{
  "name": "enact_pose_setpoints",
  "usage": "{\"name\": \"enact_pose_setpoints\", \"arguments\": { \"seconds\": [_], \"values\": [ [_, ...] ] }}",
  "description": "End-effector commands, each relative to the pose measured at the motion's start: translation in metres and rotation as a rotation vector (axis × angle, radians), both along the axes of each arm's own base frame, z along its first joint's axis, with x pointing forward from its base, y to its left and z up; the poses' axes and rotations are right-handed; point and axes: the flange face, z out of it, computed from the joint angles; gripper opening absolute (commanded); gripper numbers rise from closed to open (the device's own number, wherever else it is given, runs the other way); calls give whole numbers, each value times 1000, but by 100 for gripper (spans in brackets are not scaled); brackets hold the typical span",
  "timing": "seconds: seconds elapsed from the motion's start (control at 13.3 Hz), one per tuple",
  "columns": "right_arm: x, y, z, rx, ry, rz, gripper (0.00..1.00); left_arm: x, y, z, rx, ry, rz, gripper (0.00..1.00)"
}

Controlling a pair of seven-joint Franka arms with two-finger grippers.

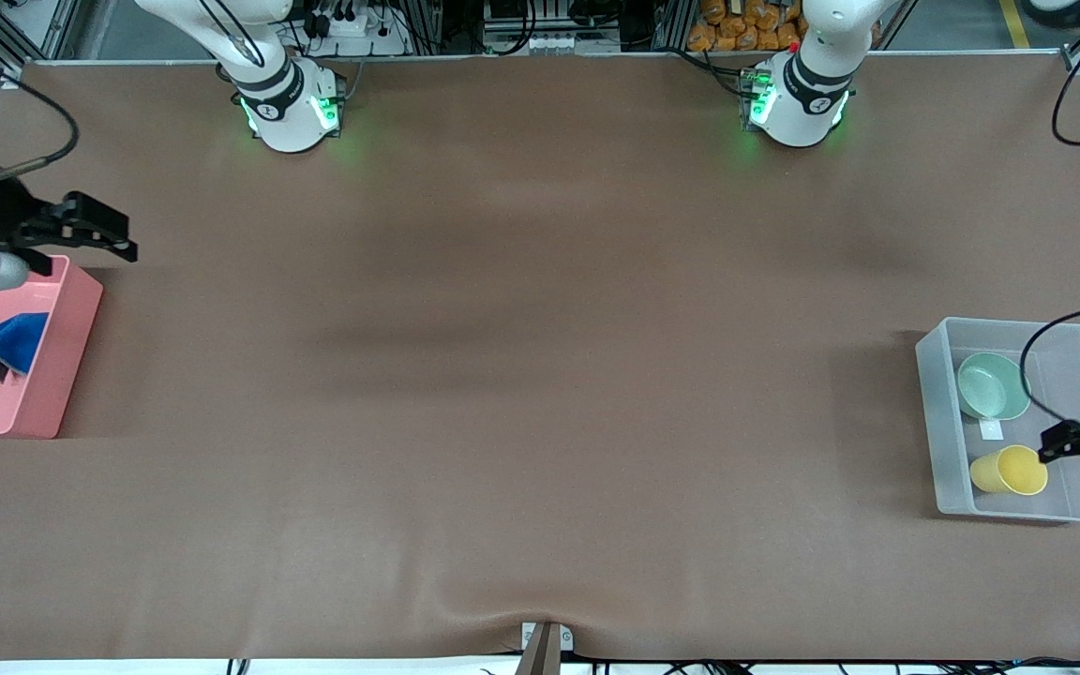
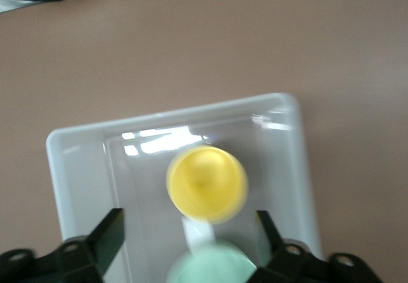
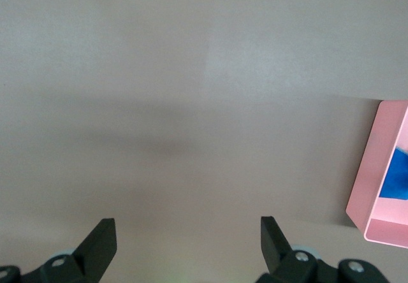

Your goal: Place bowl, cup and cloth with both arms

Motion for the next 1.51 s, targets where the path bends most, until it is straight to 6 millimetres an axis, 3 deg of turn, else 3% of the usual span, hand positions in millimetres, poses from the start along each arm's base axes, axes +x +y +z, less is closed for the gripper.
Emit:
{"name": "enact_pose_setpoints", "arguments": {
  "seconds": [0.0,0.23,0.38,0.53,1.05,1.43],
  "values": [
    [-42,3,-6,-4,-37,-20,100,-45,-56,108,-70,71,127,100],
    [-31,0,4,5,-66,-24,100,-75,-123,179,-47,97,233,100],
    [-13,-3,18,20,-92,-17,100,-83,-160,196,-40,102,272,100],
    [-6,-4,16,19,-59,-17,100,-89,-190,210,-23,80,256,100],
    [-8,20,20,3,-70,22,100,-118,-256,219,64,103,195,100],
    [-4,14,23,7,-77,20,100,-140,-269,217,-36,96,218,100]
  ]
}}
